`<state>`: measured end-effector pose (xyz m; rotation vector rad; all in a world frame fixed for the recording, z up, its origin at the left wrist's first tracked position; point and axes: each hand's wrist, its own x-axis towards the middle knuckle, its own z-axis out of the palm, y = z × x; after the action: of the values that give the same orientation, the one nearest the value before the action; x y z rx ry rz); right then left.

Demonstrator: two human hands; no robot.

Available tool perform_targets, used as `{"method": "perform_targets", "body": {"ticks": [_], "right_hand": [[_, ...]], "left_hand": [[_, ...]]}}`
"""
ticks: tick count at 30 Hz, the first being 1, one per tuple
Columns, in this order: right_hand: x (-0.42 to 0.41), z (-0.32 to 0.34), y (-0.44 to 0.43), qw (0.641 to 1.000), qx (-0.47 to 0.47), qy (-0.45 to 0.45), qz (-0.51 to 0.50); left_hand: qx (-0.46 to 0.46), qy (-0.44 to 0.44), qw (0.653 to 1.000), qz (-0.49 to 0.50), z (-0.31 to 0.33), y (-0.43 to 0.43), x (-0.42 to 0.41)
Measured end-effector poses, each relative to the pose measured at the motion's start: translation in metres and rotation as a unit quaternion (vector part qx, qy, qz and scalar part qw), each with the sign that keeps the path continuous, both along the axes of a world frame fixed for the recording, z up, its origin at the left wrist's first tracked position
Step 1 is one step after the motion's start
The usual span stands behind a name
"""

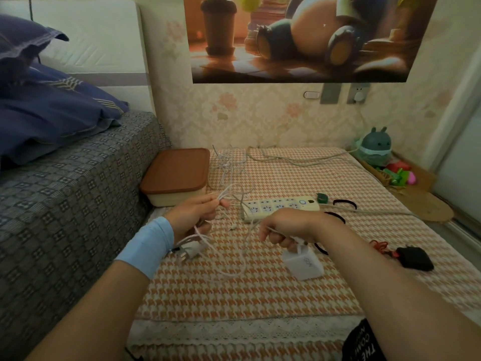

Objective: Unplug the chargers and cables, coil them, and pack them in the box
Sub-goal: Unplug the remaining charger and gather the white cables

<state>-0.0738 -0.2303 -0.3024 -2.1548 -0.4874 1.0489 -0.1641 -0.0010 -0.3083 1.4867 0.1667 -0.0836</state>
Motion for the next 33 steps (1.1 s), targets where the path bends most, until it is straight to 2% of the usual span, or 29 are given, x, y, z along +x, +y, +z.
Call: {"method": "perform_targets", "body": {"ticks": [3,5,8,9,10,11,13,15,18,26,28,31,33], "right_hand": [[-0.006,-0.004,0.015,0.991,-0.054,-0.106,0.065],[-0.01,-0.002,0.024,0.968,-0.129,-0.204,0.076],[-0.02,0.013,0.036,0.883,-0.226,-0.409,0.049],[-0.024,0.019,0.039,0.858,-0.201,-0.471,0.033],[-0.028,0.024,0.042,0.852,-0.128,-0.508,0.01],[-0.031,0.027,0.046,0.864,-0.022,-0.503,-0.015],[-0.04,0.027,0.052,0.907,0.181,-0.378,-0.051],[-0.048,0.018,0.057,0.936,0.255,-0.239,-0.047],[-0.053,0.005,0.059,0.958,0.242,-0.149,-0.036],[-0.036,0.023,0.042,0.975,0.164,-0.15,0.013],[-0.033,0.027,0.034,0.982,0.137,-0.133,0.014],[-0.025,0.033,0.022,0.981,0.166,-0.096,0.031],[-0.02,0.035,0.014,0.982,0.154,-0.101,0.044]], "left_hand": [[-0.002,-0.002,1.0,0.026,-0.006,0.005,-0.002],[0.012,-0.002,0.999,0.041,-0.008,0.002,-0.001],[-0.012,-0.006,0.999,0.045,-0.006,-0.008,0.0],[-0.027,-0.006,0.999,0.046,-0.005,-0.011,0.001],[-0.049,-0.005,0.998,0.046,-0.004,-0.015,0.002],[-0.085,-0.003,0.995,0.048,-0.003,-0.018,0.003],[-0.189,-0.009,0.98,0.063,-0.001,-0.024,0.007],[-0.28,-0.025,0.955,0.094,0.001,-0.026,0.011],[-0.374,-0.032,0.917,0.134,0.004,-0.027,0.014],[-0.458,-0.061,0.871,0.165,0.009,-0.016,0.018],[-0.474,-0.051,0.863,0.169,0.008,-0.013,0.021],[-0.479,-0.013,0.859,0.182,0.01,-0.009,0.024],[-0.484,0.009,0.857,0.176,0.012,-0.007,0.023]]}}
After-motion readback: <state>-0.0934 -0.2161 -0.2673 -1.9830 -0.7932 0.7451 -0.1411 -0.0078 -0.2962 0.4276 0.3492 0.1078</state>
